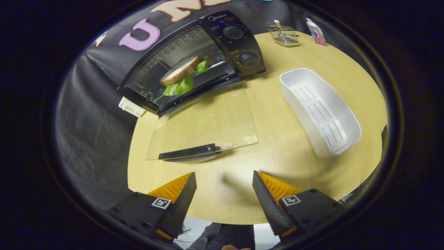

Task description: Open the toaster oven, put the food inside, and close the toaster oven door.

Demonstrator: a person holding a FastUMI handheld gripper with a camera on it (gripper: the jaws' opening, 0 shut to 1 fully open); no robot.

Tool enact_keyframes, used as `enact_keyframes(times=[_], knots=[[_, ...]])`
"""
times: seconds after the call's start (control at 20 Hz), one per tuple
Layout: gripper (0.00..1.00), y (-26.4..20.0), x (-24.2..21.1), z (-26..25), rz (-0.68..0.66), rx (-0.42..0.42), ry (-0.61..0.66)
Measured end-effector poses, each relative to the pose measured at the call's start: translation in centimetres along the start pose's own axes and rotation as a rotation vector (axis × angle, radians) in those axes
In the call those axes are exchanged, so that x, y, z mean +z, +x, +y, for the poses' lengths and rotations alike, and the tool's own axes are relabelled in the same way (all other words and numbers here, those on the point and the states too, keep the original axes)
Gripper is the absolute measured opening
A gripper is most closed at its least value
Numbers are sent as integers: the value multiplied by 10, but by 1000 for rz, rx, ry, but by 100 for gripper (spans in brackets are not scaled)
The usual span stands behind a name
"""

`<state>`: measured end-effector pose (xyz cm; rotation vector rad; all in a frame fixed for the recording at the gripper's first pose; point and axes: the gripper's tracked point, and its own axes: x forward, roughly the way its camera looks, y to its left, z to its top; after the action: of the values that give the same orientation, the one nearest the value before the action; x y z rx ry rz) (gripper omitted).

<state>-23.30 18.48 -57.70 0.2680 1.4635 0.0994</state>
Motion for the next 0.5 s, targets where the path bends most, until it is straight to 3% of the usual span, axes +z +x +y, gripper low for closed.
enact_keyframes(times=[0.5], knots=[[99,18,31,7,-76,-30,-142]])
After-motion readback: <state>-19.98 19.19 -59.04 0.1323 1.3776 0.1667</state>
